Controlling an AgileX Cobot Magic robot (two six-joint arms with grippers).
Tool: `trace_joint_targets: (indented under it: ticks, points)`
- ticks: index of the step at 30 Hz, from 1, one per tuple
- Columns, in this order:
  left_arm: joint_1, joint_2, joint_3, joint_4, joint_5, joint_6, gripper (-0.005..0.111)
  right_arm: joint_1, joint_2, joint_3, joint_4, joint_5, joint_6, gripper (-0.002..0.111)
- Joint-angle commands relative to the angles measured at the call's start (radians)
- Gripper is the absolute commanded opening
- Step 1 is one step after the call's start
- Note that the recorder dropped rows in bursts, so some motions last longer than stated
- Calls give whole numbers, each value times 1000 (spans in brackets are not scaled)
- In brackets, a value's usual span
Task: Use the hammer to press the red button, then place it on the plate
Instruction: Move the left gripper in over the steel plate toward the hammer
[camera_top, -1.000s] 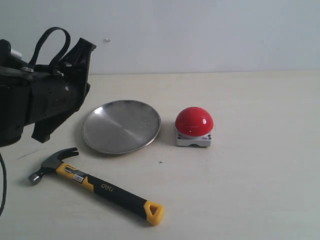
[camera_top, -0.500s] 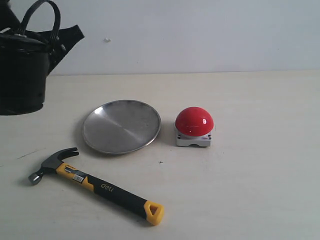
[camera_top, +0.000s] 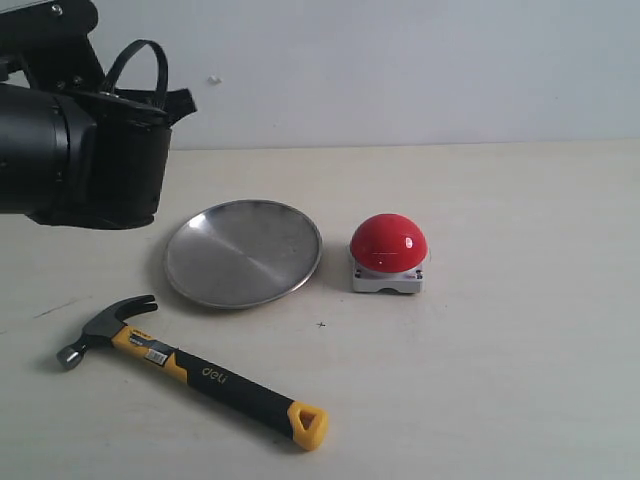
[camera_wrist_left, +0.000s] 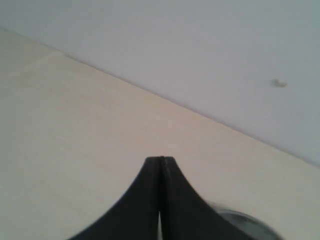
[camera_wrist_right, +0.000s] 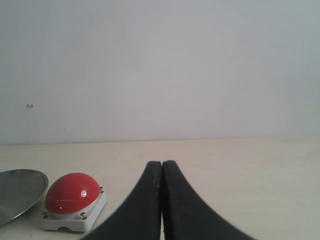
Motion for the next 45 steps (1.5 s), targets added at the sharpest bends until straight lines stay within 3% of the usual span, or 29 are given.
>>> trace_joint_targets:
  ticks: [1,3,9,13,22,27,45]
  points:
    - [65,-14,-41,-10,341,-214,0,-5,-7,5,-3,-7,-4,0]
    - [99,-22,-32,-10,529,-316,0,-5,-7,5,-3,-7,-4,0]
    - [201,-22,11,-10,906,-699,0,-5,-7,5,-3,-7,-4,0]
    - [237,-20,53,-10,1068,-939,0,-5,-7,5,-3,-7,-4,0]
    - [189,-17,117,-10,1092,-1235,0,-5,-7,5,-2,-7,-6,0]
    - [176,-17,172,-10,1184,-1405,0,-5,-7,5,-2,-7,-6,0]
    - [165,-17,287,-10,1258,-1526,0,-5,-7,5,-2,-7,-6,0]
